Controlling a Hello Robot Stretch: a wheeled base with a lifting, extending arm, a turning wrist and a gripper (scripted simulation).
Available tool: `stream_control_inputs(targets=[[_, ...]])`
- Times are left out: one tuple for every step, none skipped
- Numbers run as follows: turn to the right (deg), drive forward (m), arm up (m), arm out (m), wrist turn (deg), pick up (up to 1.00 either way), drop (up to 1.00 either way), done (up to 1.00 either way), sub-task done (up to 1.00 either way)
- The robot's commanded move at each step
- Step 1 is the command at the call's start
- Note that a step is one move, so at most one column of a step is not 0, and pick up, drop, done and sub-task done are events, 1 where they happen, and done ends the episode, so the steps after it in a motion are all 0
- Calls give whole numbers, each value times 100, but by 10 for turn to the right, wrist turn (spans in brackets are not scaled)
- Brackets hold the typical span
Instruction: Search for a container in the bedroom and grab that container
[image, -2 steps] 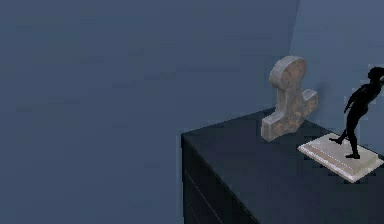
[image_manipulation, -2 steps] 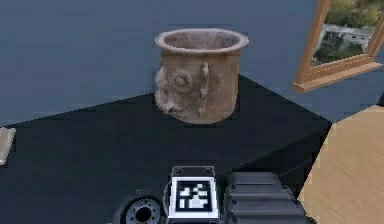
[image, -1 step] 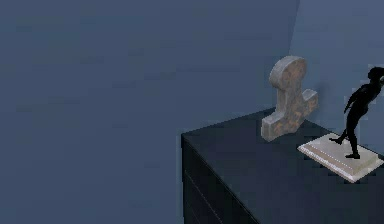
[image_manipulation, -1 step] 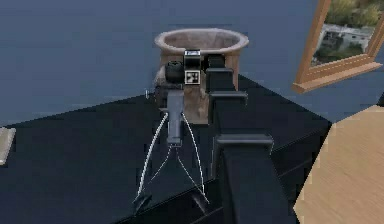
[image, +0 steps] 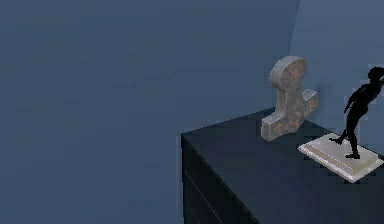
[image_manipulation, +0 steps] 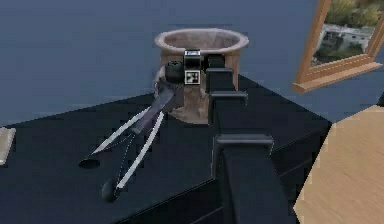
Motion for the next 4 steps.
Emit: stream_control_inputs(targets=[[0,0,0,0,450,0,0,0,0],[0,0,0,0,450,0,0,0,0],[0,0,0,0,450,0,0,0,0],[0,0,0,0,150,0,0,0,0]])
